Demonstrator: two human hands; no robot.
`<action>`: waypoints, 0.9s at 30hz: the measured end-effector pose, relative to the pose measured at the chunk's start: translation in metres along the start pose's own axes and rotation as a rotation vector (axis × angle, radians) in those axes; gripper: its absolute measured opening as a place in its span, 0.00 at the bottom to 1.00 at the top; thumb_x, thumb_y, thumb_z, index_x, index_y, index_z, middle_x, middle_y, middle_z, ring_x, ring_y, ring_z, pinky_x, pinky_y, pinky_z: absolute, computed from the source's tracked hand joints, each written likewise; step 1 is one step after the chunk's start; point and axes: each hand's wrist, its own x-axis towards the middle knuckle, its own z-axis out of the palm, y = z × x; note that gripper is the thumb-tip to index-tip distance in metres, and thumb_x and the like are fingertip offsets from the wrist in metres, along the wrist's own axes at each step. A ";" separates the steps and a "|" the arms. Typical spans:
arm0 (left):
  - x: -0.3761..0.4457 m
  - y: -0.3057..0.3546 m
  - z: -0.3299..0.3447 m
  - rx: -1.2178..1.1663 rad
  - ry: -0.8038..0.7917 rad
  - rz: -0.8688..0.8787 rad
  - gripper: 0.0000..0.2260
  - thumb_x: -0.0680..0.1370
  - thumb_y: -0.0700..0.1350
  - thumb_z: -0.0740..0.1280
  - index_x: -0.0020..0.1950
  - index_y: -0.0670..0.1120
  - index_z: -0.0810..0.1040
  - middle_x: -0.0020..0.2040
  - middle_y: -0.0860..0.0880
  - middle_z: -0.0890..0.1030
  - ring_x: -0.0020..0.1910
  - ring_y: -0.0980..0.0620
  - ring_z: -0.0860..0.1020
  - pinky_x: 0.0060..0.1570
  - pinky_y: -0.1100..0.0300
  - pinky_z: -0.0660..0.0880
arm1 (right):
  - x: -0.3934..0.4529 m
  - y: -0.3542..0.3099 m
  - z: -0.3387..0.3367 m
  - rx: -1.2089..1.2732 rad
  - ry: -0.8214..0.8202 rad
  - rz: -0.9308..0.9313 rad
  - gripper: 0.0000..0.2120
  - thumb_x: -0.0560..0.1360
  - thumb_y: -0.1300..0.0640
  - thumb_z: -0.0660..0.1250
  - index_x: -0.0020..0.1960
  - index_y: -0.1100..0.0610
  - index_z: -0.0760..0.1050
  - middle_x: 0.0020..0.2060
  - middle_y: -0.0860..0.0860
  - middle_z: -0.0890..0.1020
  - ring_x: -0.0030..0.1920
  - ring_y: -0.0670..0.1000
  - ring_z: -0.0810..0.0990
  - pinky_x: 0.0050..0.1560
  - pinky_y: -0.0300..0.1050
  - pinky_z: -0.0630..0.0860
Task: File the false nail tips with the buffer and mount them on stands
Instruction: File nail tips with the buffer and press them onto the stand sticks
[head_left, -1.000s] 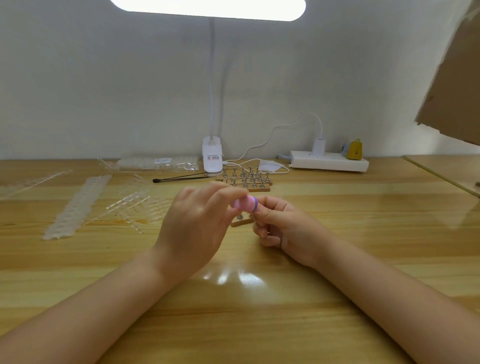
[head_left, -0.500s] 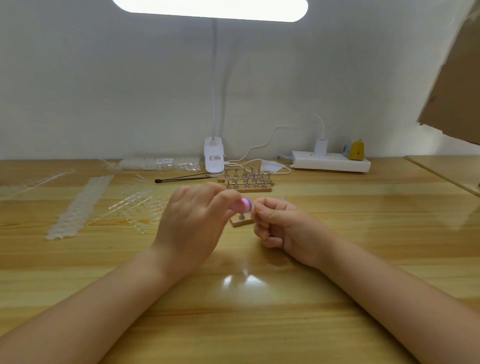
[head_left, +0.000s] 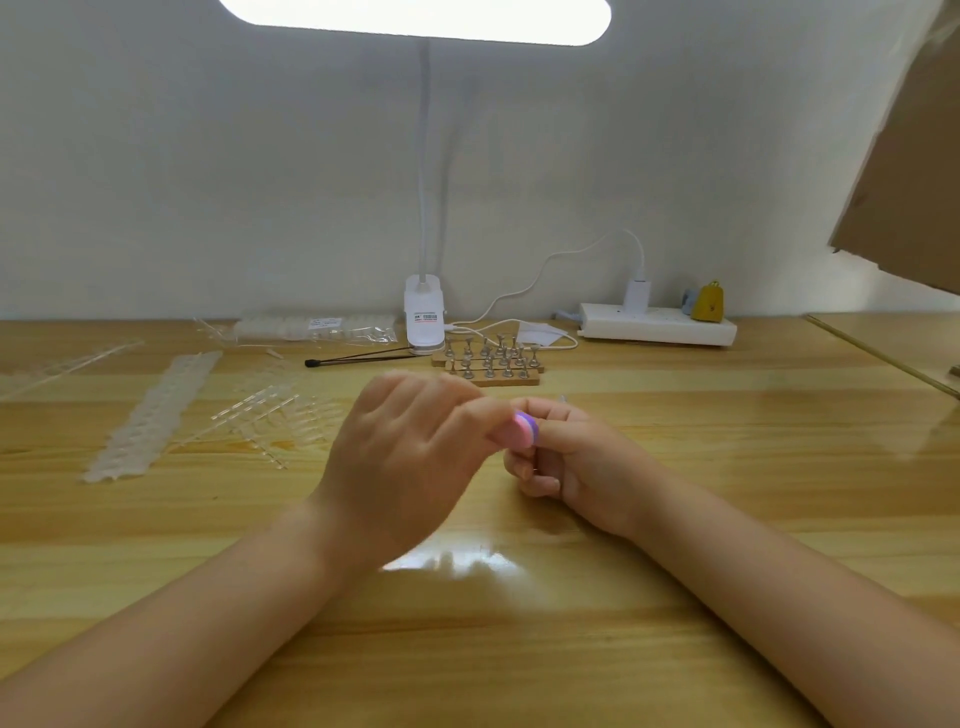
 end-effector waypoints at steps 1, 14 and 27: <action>0.000 0.001 0.001 0.035 -0.007 0.019 0.06 0.80 0.47 0.66 0.55 0.52 0.74 0.44 0.51 0.82 0.41 0.49 0.78 0.45 0.54 0.70 | 0.000 0.000 0.000 -0.001 -0.005 0.004 0.02 0.71 0.58 0.67 0.41 0.55 0.77 0.32 0.49 0.72 0.30 0.45 0.69 0.26 0.36 0.58; -0.006 -0.013 0.003 0.150 0.007 -0.052 0.17 0.73 0.41 0.75 0.54 0.54 0.71 0.43 0.51 0.81 0.39 0.47 0.78 0.46 0.53 0.70 | 0.000 -0.002 -0.002 0.059 -0.011 0.024 0.05 0.73 0.55 0.66 0.39 0.54 0.78 0.30 0.48 0.71 0.30 0.46 0.70 0.25 0.34 0.61; -0.001 -0.002 -0.003 -0.135 -0.181 -0.320 0.12 0.79 0.48 0.62 0.55 0.45 0.81 0.48 0.52 0.84 0.43 0.50 0.81 0.48 0.48 0.73 | 0.000 0.001 -0.001 0.031 0.029 -0.016 0.05 0.72 0.55 0.65 0.46 0.56 0.72 0.31 0.46 0.73 0.30 0.45 0.70 0.26 0.35 0.60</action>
